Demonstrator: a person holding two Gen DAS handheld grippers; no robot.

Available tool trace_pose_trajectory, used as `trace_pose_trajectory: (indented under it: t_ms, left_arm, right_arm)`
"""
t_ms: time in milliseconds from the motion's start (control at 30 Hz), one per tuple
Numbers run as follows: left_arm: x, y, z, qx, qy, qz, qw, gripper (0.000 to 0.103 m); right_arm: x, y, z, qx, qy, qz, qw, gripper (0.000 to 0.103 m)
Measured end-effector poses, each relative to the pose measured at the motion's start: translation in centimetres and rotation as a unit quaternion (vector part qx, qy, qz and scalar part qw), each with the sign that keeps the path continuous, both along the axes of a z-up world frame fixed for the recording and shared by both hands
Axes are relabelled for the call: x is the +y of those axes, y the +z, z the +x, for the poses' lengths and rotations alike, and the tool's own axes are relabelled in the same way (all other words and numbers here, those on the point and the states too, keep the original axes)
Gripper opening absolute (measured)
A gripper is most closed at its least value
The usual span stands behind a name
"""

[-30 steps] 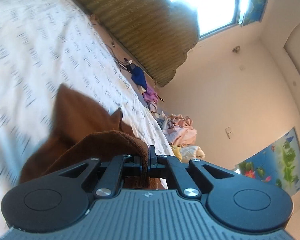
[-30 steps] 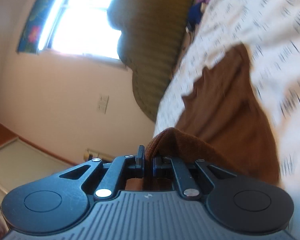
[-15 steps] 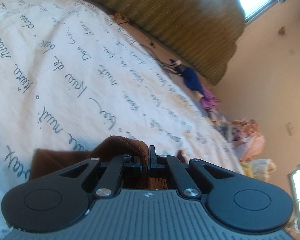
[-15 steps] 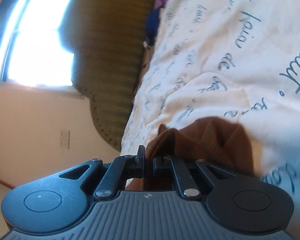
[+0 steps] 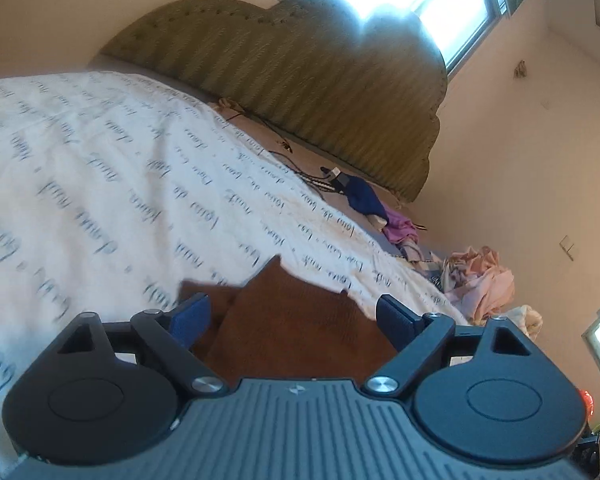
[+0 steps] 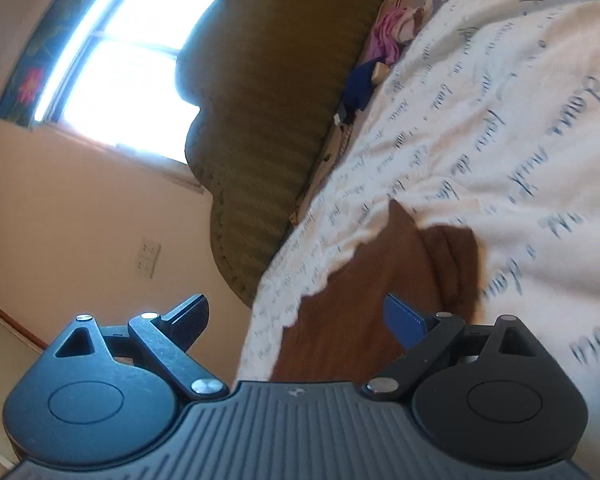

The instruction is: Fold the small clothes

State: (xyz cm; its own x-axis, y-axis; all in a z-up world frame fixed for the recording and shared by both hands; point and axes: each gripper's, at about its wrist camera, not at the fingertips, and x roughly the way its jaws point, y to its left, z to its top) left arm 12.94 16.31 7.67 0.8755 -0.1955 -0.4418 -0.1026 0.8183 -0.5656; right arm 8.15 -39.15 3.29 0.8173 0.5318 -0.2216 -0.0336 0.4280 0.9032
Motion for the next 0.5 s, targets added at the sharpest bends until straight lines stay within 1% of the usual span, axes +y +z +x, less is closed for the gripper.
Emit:
trace_pose_trajectory:
  t_ms: [67, 100, 167, 200, 233, 267, 300, 367, 467, 500]
  left_arm:
    - [0.2, -1.5, -3.8, 0.008, 0.018, -0.01, 0.9997, 0.087]
    - [0.1, -2.1, -5.2, 0.011, 0.028, -0.011, 0.9995, 0.087]
    - [-0.5, -3.4, -7.3, 0.024, 0.051, -0.005, 0.9984, 0.087]
    - [-0.7, -4.1, -7.6, 0.035, 0.054, -0.016, 0.9978, 0.087]
    - [-0.9, -4.8, -7.6, 0.05, 0.043, -0.034, 0.9972, 0.087]
    - [-1.0, -5.4, -7.2, 0.064, 0.036, -0.051, 0.996, 0.087]
    - [-1.3, -5.8, -6.8, 0.068, 0.043, -0.056, 0.9952, 0.087]
    - [-1.7, -5.9, -6.0, 0.058, 0.05, -0.048, 0.9959, 0.089]
    - [-1.2, -6.6, -4.4, 0.064, 0.06, -0.1, 0.9911, 0.089]
    - [-1.2, -6.8, -4.0, 0.067, 0.069, -0.111, 0.9892, 0.089]
  right_arm:
    - [0.4, -1.3, -3.2, 0.028, 0.004, -0.006, 1.0, 0.096]
    - [0.5, -2.2, -5.1, 0.047, 0.0, -0.01, 0.999, 0.096]
    - [1.1, -3.4, -7.4, 0.072, -0.011, -0.025, 0.997, 0.094]
    - [1.4, -3.8, -8.3, 0.072, -0.015, -0.029, 0.997, 0.094]
    - [1.6, -4.0, -8.7, 0.067, -0.017, -0.025, 0.997, 0.094]
    - [1.8, -4.1, -8.7, 0.065, -0.019, -0.019, 0.998, 0.094]
    - [2.0, -4.0, -8.4, 0.066, -0.019, -0.013, 0.998, 0.095]
    - [2.4, -4.1, -7.1, 0.067, -0.017, -0.004, 0.998, 0.095]
    - [3.3, -4.5, -4.9, 0.078, -0.033, -0.007, 0.996, 0.095]
    - [3.7, -4.5, -4.3, 0.076, -0.04, -0.012, 0.996, 0.095]
